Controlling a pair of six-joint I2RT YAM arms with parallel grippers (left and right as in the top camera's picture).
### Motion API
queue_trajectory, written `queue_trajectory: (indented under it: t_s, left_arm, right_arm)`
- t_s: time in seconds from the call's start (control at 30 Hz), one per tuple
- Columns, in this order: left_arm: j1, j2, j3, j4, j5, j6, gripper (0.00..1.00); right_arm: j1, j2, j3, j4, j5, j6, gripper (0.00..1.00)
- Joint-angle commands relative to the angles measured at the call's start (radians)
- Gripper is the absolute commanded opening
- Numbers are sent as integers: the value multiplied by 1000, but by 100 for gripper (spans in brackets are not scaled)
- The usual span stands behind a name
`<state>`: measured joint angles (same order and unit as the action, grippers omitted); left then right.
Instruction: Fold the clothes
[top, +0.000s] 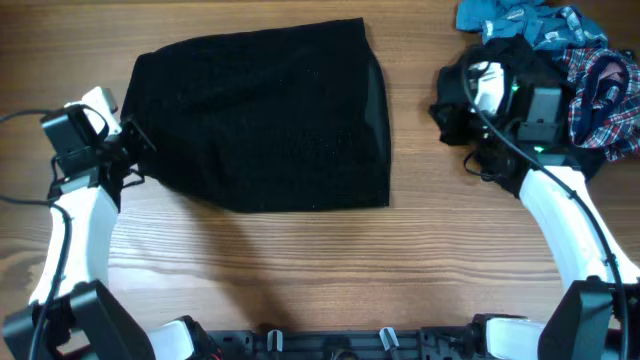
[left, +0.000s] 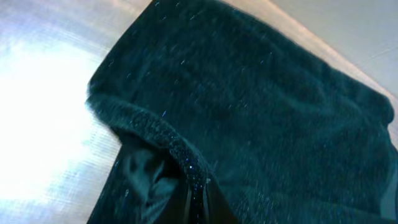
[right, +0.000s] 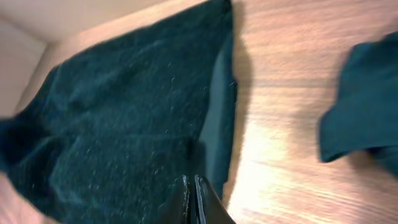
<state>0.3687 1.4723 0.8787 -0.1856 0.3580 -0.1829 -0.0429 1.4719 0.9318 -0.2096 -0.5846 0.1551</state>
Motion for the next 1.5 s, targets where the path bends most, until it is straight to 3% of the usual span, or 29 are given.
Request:
queue_trajectory:
  t_s: [0.0, 0.33, 0.37, 0.43, 0.57, 0.87, 0.97, 1.47]
  left_arm:
    - [-27, 45, 5, 87, -9, -16, 4]
    - [-33, 72, 5, 190, -140, -46, 4]
    - [-33, 74, 5, 189, -139, -46, 4]
    - [-33, 80, 5, 184, -139, -47, 4]
    - [-33, 82, 5, 164, -139, -46, 4]
    - [-50, 82, 5, 155, -139, -46, 4]
    - [-61, 86, 5, 156, -139, -46, 4]
    - [-84, 152, 5, 158, -138, -47, 4]
  right_arm:
    - [45, 12, 16, 6, -21, -44, 4]
    - [124, 131, 16, 66, 19, -47, 4]
    - [127, 157, 16, 82, 5, -47, 10]
    - [128, 210, 16, 116, -29, -47, 30]
    - [128, 302, 16, 176, -102, -39, 42]
    - [164, 403, 16, 229, -177, -76, 45]
    - [187, 408, 16, 260, -164, -74, 49]
    - [203, 452, 16, 347, -67, -32, 48]
